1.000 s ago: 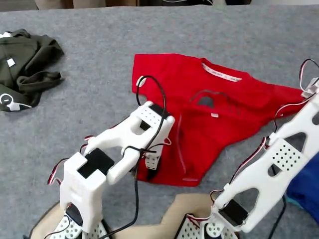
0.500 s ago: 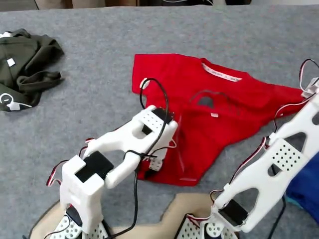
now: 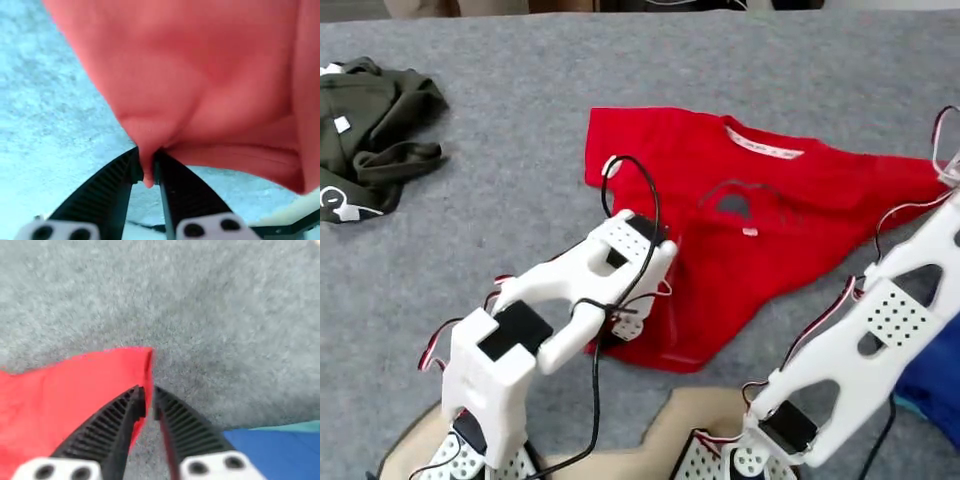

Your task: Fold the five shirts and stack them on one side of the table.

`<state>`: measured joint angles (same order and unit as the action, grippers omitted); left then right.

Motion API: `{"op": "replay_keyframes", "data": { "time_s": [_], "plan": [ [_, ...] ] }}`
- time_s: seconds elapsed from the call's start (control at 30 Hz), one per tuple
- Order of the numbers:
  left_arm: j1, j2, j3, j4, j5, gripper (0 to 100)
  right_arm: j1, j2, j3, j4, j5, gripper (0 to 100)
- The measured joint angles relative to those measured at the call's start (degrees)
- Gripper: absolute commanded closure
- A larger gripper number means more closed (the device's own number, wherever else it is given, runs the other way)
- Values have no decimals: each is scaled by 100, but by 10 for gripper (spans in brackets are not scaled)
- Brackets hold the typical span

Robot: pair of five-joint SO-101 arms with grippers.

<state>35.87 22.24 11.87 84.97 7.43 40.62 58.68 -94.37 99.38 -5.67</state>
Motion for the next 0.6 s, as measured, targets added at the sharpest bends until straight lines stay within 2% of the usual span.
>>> {"op": "replay_keyframes", "data": {
  "time_s": [0.1,0.27,0.47,0.6],
  "plan": [
    [-141,9,-316,457,-290,981,-18,-273,0,79,0,709],
    [-932,9,-1415,1284,-941,981,-264,-475,0,88,0,702],
    [-2523,9,-2497,1477,-2409,981,-809,-466,0,158,0,702],
    [-3464,18,-2760,1477,-3666,981,-1512,-466,0,176,0,702]
  ]
}}
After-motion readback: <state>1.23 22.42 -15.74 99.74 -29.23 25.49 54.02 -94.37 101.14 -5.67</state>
